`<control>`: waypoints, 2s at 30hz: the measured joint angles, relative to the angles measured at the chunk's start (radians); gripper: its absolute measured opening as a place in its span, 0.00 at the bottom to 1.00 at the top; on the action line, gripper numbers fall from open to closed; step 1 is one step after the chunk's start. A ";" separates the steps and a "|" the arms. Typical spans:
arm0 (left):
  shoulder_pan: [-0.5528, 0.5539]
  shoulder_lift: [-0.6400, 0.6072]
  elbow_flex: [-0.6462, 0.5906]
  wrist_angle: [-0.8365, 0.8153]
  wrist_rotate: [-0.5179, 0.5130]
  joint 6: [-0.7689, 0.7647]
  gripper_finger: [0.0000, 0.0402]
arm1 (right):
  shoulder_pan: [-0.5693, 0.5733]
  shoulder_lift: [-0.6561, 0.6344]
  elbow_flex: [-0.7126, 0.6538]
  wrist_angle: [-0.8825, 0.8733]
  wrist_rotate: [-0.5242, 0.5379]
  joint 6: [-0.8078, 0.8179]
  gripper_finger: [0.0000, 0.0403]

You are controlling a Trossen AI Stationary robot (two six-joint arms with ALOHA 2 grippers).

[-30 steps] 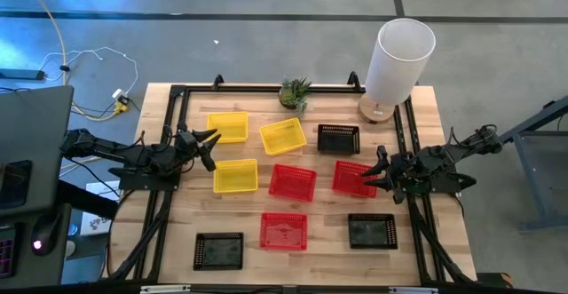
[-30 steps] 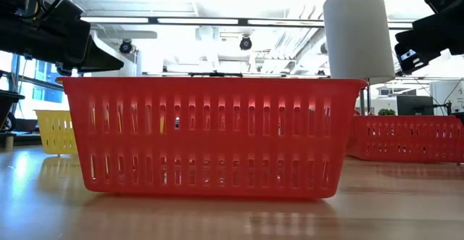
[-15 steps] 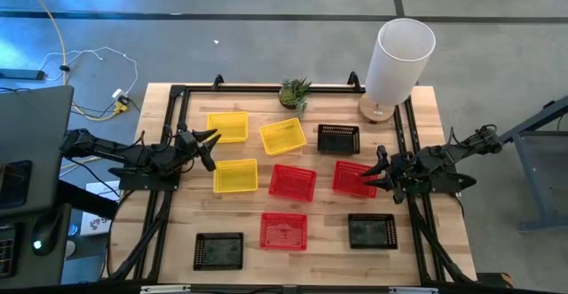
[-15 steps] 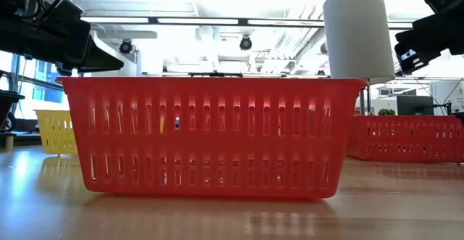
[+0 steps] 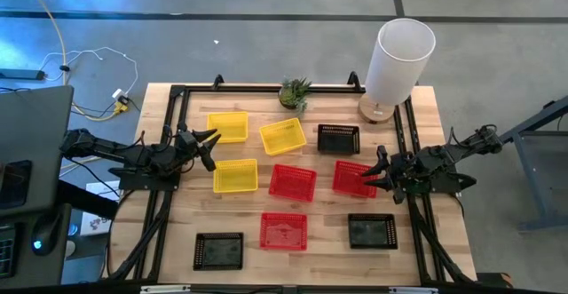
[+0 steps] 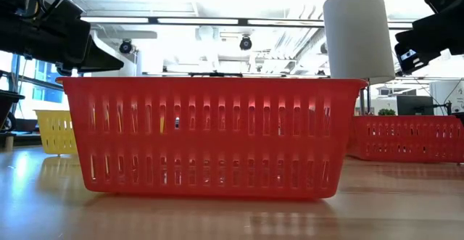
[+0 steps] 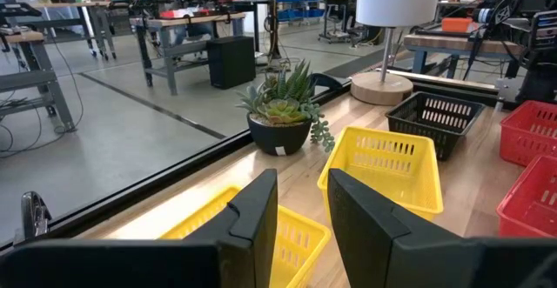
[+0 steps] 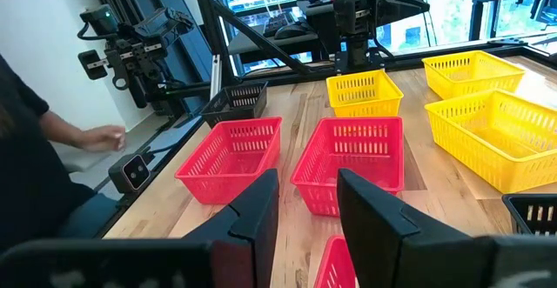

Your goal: Stack baskets by color

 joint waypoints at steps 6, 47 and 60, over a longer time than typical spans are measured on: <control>0.000 0.000 0.000 0.000 0.000 0.000 0.23 | 0.000 0.000 0.000 0.000 0.000 0.000 0.27; 0.000 0.000 0.000 0.000 0.000 0.000 0.23 | 0.000 0.000 0.000 0.037 0.154 -0.043 0.27; 0.000 0.000 0.000 0.000 0.001 -0.003 0.23 | 0.000 0.000 0.000 0.358 0.190 -0.158 0.27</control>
